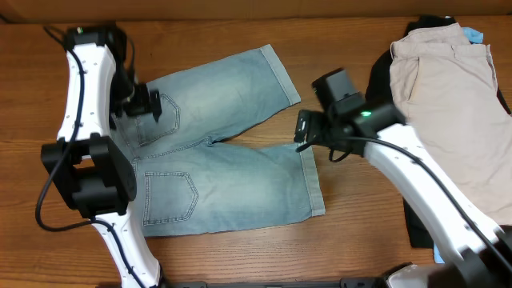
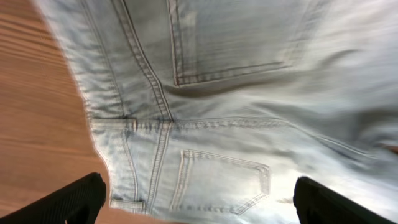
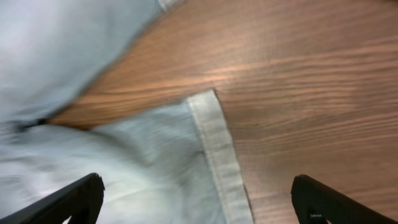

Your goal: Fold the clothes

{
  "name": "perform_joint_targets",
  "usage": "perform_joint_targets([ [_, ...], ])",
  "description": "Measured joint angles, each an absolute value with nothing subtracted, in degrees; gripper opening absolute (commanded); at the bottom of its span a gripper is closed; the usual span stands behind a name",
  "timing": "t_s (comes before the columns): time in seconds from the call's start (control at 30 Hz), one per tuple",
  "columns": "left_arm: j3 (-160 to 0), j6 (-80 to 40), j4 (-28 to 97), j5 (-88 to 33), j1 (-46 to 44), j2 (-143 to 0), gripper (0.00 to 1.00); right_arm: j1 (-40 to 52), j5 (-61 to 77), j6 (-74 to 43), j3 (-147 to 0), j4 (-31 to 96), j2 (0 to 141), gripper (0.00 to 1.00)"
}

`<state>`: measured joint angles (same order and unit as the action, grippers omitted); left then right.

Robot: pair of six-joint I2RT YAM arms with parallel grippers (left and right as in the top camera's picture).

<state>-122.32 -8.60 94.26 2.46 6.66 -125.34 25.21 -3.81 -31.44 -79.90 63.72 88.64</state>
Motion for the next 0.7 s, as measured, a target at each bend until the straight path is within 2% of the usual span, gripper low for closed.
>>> perform_joint_targets([
  [0.1, -127.37, -9.91, 96.23, 2.24, 4.89, -122.61, 1.00, 25.19, -3.46, -31.48, -83.72, 68.23, 83.42, 1.00],
  [0.33, -124.88, -14.66, 96.25, 2.00, -1.06, -106.15, 1.00, 25.15, -2.46, -33.08, -85.23, 75.94, 69.23, 1.00],
  [0.47, -115.46, -21.41, 96.44, 3.79, -6.98, -91.70, 1.00, 25.17, -2.33, -34.54, -85.03, 79.75, 64.34, 1.00],
  [0.53, -108.90, -26.13, 96.25, 5.15, -9.39, -85.34, 0.97, 25.15, -2.11, -35.03, -83.70, 80.18, 63.51, 1.00],
  [0.7, -89.08, -41.60, 92.47, 9.43, -11.18, -74.48, 0.95, 25.17, -1.61, -36.95, -75.53, 78.13, 64.77, 1.00],
])
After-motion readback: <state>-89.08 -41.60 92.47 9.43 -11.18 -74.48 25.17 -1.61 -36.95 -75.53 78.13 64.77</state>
